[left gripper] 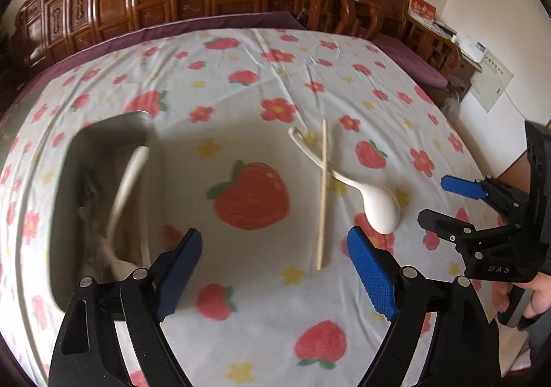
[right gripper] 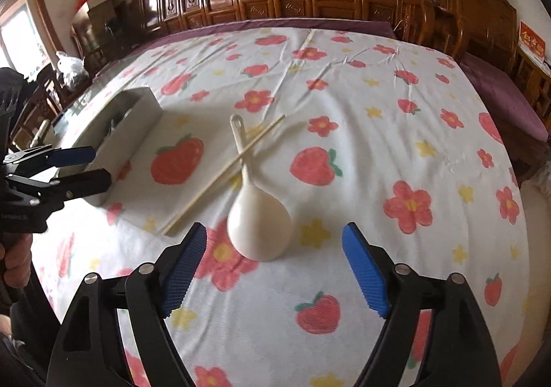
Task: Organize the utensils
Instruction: 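Grasp the white plastic spoon with the right tool while the left tool grasps the chopstick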
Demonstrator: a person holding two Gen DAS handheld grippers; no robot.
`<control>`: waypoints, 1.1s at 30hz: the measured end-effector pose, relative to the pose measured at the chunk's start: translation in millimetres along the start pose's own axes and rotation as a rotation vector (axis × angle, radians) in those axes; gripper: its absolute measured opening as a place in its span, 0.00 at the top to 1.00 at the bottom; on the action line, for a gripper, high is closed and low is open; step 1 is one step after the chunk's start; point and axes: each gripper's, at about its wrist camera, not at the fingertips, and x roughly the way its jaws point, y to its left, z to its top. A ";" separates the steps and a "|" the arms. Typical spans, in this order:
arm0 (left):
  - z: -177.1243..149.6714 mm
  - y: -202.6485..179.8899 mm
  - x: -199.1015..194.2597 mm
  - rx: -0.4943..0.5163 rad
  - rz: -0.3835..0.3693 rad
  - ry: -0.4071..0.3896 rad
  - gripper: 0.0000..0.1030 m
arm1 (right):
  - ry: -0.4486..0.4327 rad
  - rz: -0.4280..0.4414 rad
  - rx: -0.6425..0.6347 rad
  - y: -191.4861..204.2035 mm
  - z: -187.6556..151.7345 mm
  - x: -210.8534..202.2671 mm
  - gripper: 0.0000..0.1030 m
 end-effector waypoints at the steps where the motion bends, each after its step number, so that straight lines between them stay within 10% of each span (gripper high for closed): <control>1: -0.3 -4.4 5.7 0.003 -0.002 0.006 0.20 | 0.004 0.001 -0.007 -0.8 -0.4 0.5 0.20; 6: 0.5 -16.9 32.2 0.001 -0.014 0.039 0.22 | 0.027 0.008 -0.074 -4.7 0.3 4.9 0.20; 25: 2.9 -33.6 77.4 -0.002 0.002 0.096 0.96 | 0.085 0.058 -0.210 -2.4 32.9 26.9 0.27; 33: 4.9 -16.1 53.0 -0.035 -0.042 0.084 0.96 | 0.111 0.093 -0.211 13.2 49.4 49.4 0.37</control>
